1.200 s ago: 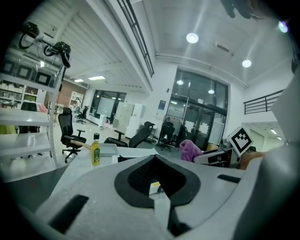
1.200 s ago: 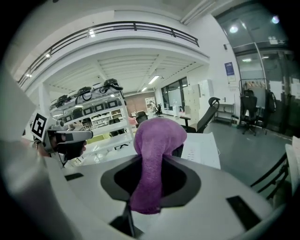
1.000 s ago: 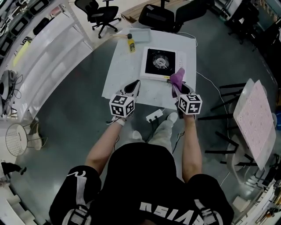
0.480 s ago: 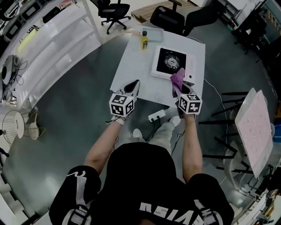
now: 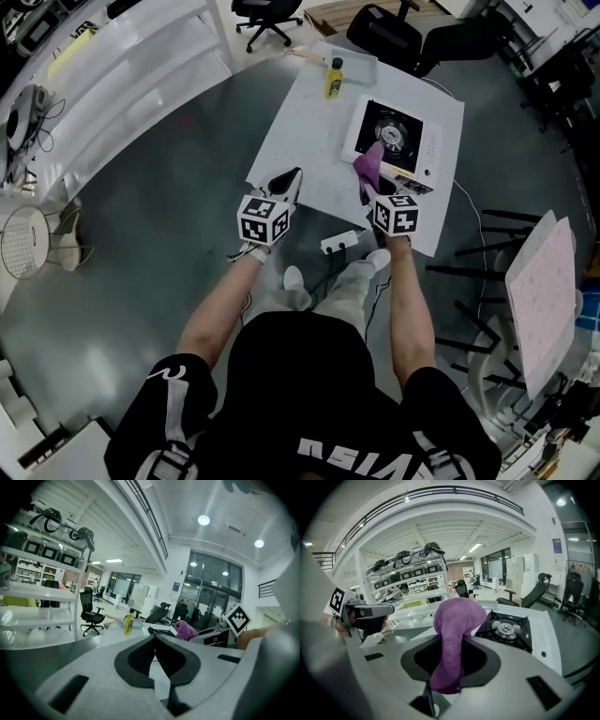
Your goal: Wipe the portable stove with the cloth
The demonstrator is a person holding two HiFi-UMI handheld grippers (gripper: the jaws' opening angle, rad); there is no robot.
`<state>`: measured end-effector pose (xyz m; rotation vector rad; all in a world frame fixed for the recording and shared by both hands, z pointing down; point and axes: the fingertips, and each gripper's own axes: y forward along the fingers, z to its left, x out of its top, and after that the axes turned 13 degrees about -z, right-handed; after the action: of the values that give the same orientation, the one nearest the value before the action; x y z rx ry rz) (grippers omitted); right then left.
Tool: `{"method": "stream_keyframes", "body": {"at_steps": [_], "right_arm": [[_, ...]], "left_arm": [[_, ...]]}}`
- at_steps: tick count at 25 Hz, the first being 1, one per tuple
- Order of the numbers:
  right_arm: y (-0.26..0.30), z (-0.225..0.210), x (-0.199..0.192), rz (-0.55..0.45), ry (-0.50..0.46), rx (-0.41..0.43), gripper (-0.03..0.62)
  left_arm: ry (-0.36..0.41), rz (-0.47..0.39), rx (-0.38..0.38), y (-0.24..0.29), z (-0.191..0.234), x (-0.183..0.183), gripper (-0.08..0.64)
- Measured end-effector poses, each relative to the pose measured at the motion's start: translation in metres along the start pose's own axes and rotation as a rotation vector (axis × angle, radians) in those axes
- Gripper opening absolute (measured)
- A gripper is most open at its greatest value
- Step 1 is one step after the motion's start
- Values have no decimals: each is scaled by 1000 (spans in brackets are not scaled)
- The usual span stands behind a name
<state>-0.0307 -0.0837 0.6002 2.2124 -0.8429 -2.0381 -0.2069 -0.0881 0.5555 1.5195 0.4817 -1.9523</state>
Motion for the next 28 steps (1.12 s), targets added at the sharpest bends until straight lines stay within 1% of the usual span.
{"method": "stream_keyframes", "body": {"at_steps": [5,9,14,22,26,28], "right_arm": [[43,20,-21,68,-34,68,104],[74,34,-48,132,-45,120,104],[108,40,-81,204,-65,161,104],[143,40,-137,300,-62,163,104],[149,44,-155,332,-46,161,106],[151,45,-159,330,-35,161,117]], "left_arm": [[-12,19,31,2,25,-17,6],[-30,45,62,-2,44,-35,6],[-39,77,91,-7,64,-58,6],[-46,117,134,-14,88,-86,6],[-49,125,141,-16,90,-91,6],[-47,126,141,-17,89,-91,6]]}}
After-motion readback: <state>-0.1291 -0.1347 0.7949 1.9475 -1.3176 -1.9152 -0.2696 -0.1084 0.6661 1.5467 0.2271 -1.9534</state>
